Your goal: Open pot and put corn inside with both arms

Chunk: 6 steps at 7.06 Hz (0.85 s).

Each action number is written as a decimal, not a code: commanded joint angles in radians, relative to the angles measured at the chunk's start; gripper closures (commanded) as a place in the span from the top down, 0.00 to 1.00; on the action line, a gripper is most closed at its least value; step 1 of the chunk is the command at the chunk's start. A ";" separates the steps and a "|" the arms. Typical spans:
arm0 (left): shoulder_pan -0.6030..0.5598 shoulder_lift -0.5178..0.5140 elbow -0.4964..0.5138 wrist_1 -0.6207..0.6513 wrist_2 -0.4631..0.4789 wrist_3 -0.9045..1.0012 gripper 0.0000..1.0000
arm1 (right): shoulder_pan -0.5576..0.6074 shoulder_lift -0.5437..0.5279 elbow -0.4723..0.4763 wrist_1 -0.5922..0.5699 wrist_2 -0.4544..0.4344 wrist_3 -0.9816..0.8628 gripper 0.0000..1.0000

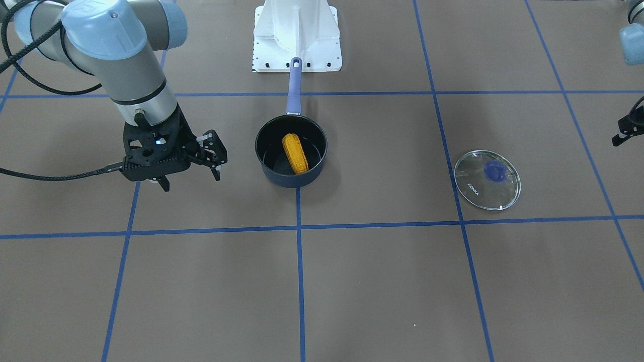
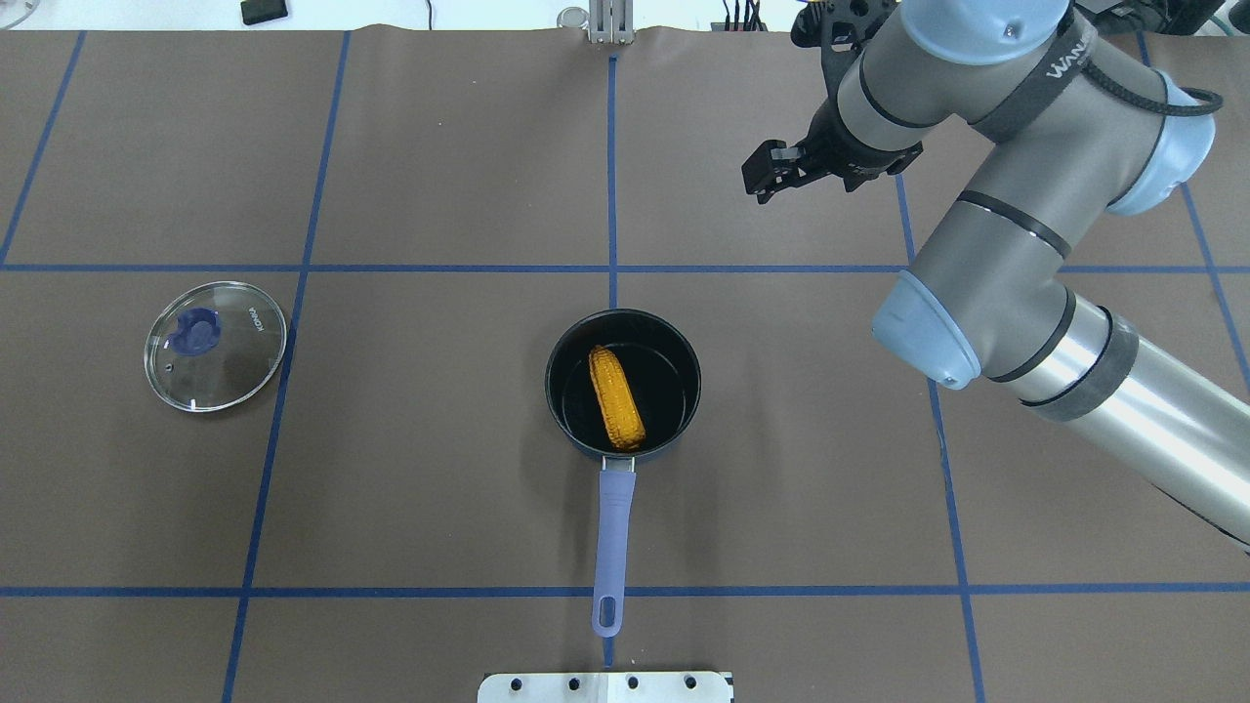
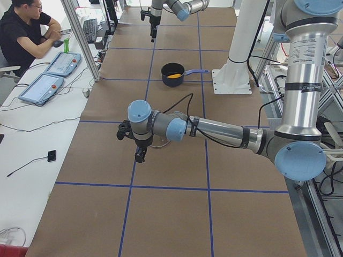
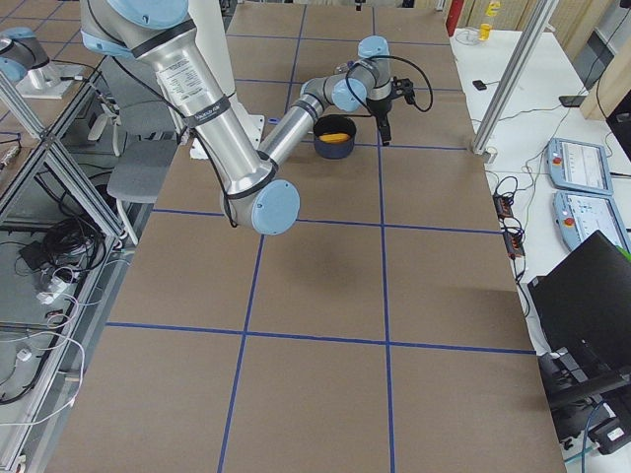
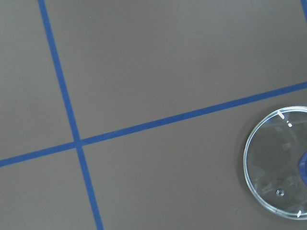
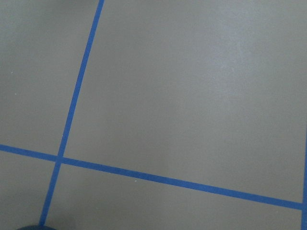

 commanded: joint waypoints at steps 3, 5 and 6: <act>-0.004 0.018 -0.011 0.003 -0.002 0.003 0.99 | 0.470 -0.223 0.016 -0.217 0.179 -0.658 1.00; -0.004 0.018 -0.006 0.003 0.000 0.003 0.99 | 0.572 -0.375 -0.013 -0.217 0.227 -0.771 1.00; -0.004 0.018 -0.004 0.005 0.001 0.000 0.99 | 0.619 -0.484 -0.013 -0.192 0.282 -0.773 1.00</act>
